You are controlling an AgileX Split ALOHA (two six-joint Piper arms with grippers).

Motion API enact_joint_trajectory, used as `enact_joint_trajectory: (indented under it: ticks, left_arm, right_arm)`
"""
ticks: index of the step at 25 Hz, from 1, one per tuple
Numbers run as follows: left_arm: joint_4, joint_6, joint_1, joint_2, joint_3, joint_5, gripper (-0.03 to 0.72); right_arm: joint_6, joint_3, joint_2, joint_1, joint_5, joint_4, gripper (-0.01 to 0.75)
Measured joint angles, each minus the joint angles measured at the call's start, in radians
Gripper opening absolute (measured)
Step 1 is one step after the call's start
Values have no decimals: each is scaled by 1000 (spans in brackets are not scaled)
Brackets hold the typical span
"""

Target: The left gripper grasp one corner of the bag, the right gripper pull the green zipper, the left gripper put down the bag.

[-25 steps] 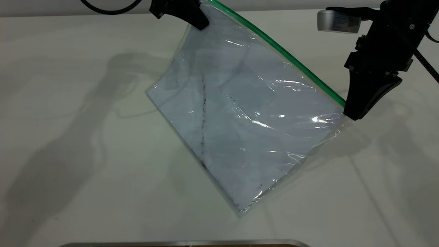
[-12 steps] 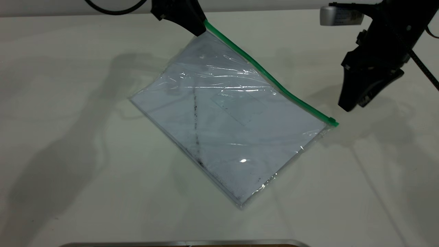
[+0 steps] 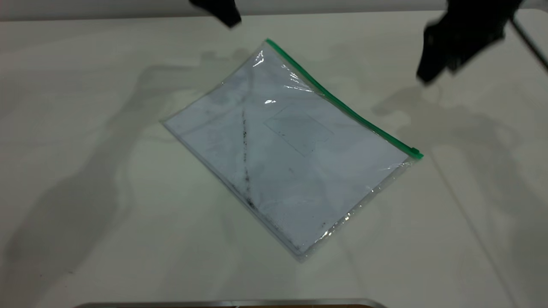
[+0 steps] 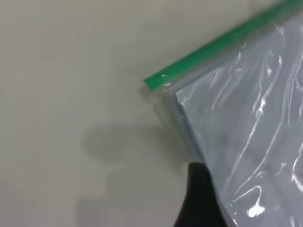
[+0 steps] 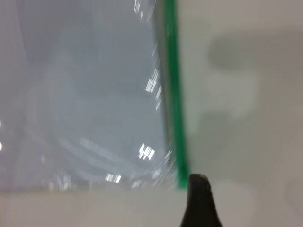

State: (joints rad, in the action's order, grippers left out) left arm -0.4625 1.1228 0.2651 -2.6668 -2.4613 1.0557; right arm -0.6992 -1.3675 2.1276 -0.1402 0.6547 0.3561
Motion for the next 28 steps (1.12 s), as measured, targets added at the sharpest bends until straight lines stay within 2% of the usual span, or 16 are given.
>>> enact_joint_trajectory:
  ticks: [3, 6, 12, 21, 24, 28]
  left_arm:
    - [45, -142, 0, 51, -36, 28, 619]
    - [108, -259, 0, 112, -73, 105, 617]
    - [270, -407, 0, 254, -110, 112, 594]
    - [615, -867, 0, 470, -110, 112, 588]
    - [704, -975, 0, 563, -66, 112, 588]
    - [716, -1033, 0, 732, 84, 112, 588]
  right_arm:
    - [0, -26, -94, 0, 3, -2, 584]
    - [0, -32, -214, 0, 9, -3, 584]
    - [57, -32, -511, 0, 47, -3, 584]
    - [185, -32, -857, 0, 293, -6, 584]
    - [219, -30, -958, 0, 345, -8, 584]
    - [236, 23, -1108, 0, 376, -8, 584]
